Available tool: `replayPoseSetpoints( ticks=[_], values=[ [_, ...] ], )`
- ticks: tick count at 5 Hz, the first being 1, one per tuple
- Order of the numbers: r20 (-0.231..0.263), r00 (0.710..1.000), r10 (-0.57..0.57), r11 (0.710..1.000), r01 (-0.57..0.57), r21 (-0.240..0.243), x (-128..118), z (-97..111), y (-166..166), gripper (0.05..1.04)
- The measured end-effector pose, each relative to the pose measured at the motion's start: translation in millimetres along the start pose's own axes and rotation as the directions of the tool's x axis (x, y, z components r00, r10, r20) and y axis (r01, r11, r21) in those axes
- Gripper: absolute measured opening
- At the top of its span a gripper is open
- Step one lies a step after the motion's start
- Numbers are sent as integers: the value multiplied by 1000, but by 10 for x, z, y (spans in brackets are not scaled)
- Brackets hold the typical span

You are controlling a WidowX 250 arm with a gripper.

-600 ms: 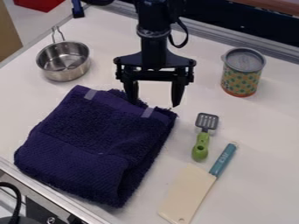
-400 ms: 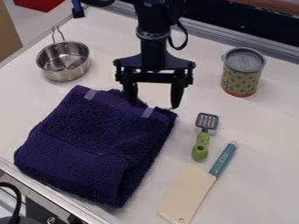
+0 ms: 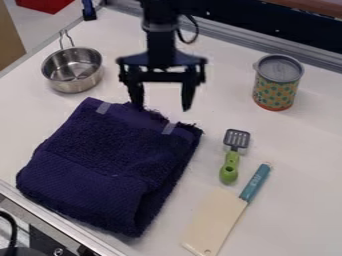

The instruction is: Move the silver pot in the middle of the table

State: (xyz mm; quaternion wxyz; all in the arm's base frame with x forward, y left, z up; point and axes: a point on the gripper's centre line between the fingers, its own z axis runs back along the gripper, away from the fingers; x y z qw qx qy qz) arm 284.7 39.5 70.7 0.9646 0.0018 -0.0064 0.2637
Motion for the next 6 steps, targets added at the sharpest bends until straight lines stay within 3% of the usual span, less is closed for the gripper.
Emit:
replayPoseSetpoints(
  ticks=[1, 2, 3, 4, 6],
  values=[
    [75, 992, 101, 994, -97, -50, 312, 87, 271, 999],
    [186, 958, 220, 975, -210, -71, 714, 6, 574, 999],
    [263, 908, 327, 945, -316, -83, 1128, -51, 809, 999],
    [264, 900, 345, 937, -347, -43, 1286, -190, 913, 999],
    [262, 896, 358, 930, -369, -7, 1400, -310, 982, 999]
  ],
)
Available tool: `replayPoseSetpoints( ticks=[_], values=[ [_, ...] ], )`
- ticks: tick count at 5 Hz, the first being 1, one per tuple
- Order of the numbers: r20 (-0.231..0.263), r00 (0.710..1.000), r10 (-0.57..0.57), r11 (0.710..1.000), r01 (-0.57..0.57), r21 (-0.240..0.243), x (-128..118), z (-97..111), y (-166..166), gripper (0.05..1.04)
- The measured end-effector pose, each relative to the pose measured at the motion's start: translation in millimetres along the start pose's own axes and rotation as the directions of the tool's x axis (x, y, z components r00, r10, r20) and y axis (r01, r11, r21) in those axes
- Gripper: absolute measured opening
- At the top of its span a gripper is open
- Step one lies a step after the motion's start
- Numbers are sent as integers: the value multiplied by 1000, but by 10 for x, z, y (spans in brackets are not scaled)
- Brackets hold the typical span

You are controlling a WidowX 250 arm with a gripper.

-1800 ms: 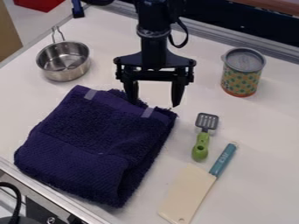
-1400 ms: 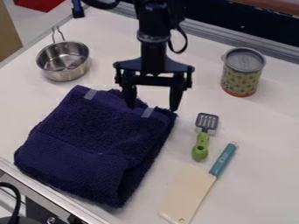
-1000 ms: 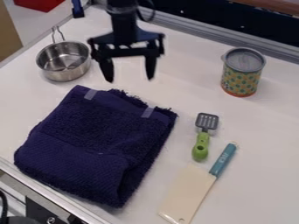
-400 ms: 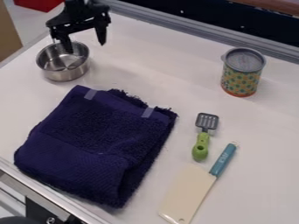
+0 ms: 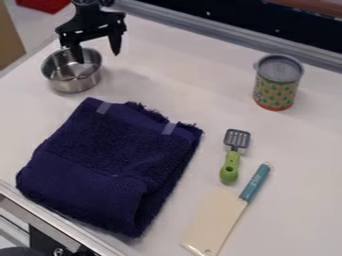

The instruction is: Move the silver pot in the middle of the table

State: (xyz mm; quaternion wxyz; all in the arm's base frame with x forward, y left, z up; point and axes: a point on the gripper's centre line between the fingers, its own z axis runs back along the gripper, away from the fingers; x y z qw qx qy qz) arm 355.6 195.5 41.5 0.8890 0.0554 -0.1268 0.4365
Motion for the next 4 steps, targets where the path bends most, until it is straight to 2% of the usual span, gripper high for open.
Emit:
replayPoseSetpoints(
  ticks=[2, 3, 4],
  values=[
    [-72, 997, 42, 999, -41, 13, 30, -179, -15, 999],
    [-50, 998, 35, 999, -34, 32, 28, -275, -38, 999],
    [-22, 998, 54, 998, -53, 35, 25, -344, -49, 952]
  ],
)
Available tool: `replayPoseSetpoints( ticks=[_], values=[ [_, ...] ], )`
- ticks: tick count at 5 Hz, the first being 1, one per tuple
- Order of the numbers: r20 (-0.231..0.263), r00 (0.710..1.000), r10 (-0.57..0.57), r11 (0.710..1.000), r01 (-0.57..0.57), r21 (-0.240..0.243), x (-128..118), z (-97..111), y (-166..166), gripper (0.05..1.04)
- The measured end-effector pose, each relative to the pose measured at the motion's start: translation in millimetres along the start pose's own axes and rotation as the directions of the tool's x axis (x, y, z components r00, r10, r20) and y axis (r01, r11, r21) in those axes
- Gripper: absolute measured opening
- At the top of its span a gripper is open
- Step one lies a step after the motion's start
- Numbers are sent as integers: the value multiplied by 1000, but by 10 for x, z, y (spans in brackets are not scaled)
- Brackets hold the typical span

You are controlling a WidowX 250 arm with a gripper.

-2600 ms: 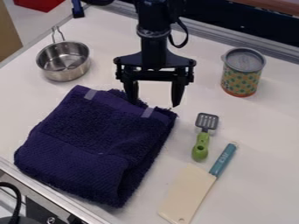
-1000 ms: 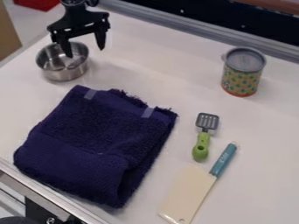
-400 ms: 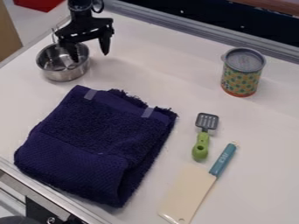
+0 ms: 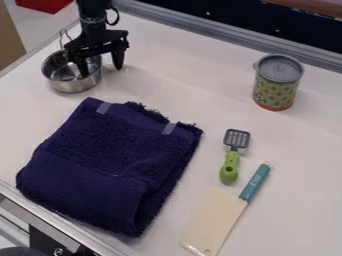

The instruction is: Move the silver pot in the middle of the table

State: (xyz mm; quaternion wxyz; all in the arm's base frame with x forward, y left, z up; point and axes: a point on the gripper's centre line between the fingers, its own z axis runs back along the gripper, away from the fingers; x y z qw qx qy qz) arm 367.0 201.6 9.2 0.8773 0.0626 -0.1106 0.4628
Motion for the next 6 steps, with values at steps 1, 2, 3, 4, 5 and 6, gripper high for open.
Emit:
replayPoseSetpoints(
  ticks=[1, 2, 3, 4, 5, 6],
  values=[
    [21, 1000, 14, 1000, -13, -21, -5, -39, -18, 679],
    [53, 998, 44, 999, -42, -33, 22, -57, -23, 395],
    [68, 994, 88, 996, -87, -12, 65, -28, -17, 185],
    [102, 988, 115, 993, -117, 15, 132, -21, -42, 79],
    [85, 989, 123, 990, -127, 54, 194, -13, -75, 67],
    [68, 984, 164, 982, -170, 89, 237, 56, -125, 67]
  ],
)
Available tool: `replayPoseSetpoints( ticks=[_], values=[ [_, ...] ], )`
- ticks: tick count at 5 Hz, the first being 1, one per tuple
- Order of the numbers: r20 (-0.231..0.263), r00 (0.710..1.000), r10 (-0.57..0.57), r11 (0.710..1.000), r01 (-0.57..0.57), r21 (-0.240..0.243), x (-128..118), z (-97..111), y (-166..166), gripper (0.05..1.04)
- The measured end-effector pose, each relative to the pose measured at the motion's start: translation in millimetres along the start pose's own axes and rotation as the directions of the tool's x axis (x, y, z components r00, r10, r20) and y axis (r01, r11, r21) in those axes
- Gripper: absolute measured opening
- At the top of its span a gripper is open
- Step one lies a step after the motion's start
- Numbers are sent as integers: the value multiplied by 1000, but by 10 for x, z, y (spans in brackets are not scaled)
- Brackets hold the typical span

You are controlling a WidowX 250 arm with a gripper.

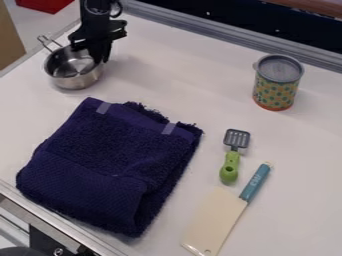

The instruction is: Move the silver pot in the middle of the table

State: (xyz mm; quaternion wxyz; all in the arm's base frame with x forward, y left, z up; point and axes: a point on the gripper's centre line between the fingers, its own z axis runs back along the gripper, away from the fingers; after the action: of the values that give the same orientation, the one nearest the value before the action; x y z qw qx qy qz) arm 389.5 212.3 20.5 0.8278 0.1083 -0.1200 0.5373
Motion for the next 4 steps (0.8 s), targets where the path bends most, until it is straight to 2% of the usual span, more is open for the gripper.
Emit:
replayPoseSetpoints(
  ticks=[2, 3, 4],
  values=[
    [-128, 983, 130, 990, -122, 70, -22, 170, -150, 67],
    [-206, 960, 190, 982, -182, 59, -201, 168, -237, 67],
    [-260, 929, 265, 964, -263, 41, -462, 243, -343, 67]
  ],
)
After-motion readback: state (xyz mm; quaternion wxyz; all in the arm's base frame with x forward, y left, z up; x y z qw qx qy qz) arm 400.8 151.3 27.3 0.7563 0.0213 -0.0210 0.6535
